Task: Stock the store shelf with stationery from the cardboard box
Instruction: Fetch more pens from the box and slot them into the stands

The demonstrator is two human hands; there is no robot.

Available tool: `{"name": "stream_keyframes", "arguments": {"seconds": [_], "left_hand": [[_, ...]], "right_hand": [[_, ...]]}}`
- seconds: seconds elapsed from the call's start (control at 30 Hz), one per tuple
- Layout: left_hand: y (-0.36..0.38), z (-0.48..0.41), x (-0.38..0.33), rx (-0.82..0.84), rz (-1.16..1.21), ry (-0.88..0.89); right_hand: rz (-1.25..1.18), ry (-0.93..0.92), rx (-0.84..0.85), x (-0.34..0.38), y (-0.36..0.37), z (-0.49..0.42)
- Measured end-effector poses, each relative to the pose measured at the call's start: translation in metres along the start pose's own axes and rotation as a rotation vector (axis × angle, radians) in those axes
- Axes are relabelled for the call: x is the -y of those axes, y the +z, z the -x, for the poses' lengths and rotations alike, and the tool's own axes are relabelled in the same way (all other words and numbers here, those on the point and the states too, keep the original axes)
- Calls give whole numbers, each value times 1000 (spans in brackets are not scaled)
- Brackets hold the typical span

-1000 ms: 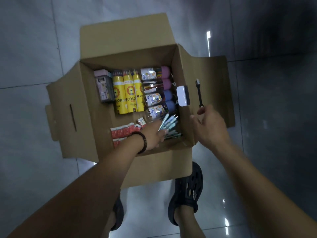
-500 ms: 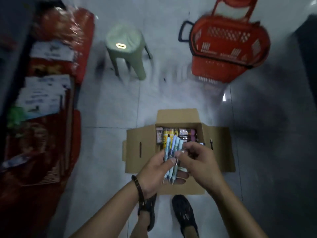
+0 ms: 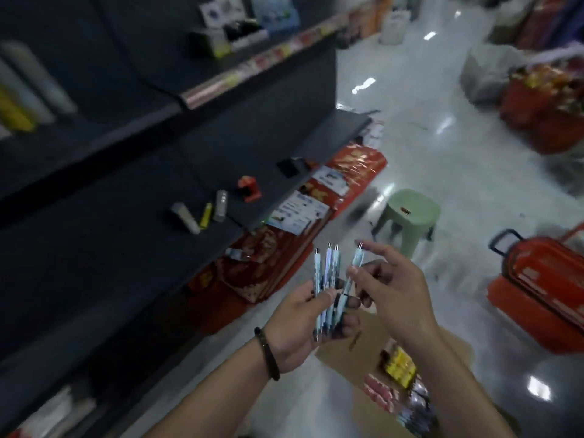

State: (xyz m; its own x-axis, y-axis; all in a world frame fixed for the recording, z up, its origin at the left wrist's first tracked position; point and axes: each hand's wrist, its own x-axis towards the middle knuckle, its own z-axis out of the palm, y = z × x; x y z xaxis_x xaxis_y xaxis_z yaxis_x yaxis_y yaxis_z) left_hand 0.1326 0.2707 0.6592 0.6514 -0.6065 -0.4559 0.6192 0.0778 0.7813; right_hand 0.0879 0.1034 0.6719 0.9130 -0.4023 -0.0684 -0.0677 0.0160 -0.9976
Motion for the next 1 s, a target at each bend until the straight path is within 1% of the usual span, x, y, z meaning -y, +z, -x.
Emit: {"name": "stream_keyframes", "arguments": {"seconds": [0.07,0.13,0.23,0.3,0.43,0.53,0.67,0.9,1.0], "left_hand": [[-33,38,-30,-38,-16,93],[-70,80,-50,-134,1,195],[-133,137,-70,-281,107,371],[-179,171,-84,-356,154,443],[-269,236,-129,-408,172,546],[-325,281,-162,-472,146,577],[-386,316,-200,-562,122,610],[-501,324,-262,-833,170,720],[-539,324,-289,-923,186,768]], "right_hand": [[7,-66,111,25,54,1],[14,-104,232,42,113,2],[36,-151,363,67,210,5],[66,-199,456,85,278,10],[73,-331,624,122,402,14],[60,-413,652,147,478,17],[-7,-443,689,174,563,14],[-58,-534,767,207,700,-34],[-111,-540,787,216,750,-61]]}}
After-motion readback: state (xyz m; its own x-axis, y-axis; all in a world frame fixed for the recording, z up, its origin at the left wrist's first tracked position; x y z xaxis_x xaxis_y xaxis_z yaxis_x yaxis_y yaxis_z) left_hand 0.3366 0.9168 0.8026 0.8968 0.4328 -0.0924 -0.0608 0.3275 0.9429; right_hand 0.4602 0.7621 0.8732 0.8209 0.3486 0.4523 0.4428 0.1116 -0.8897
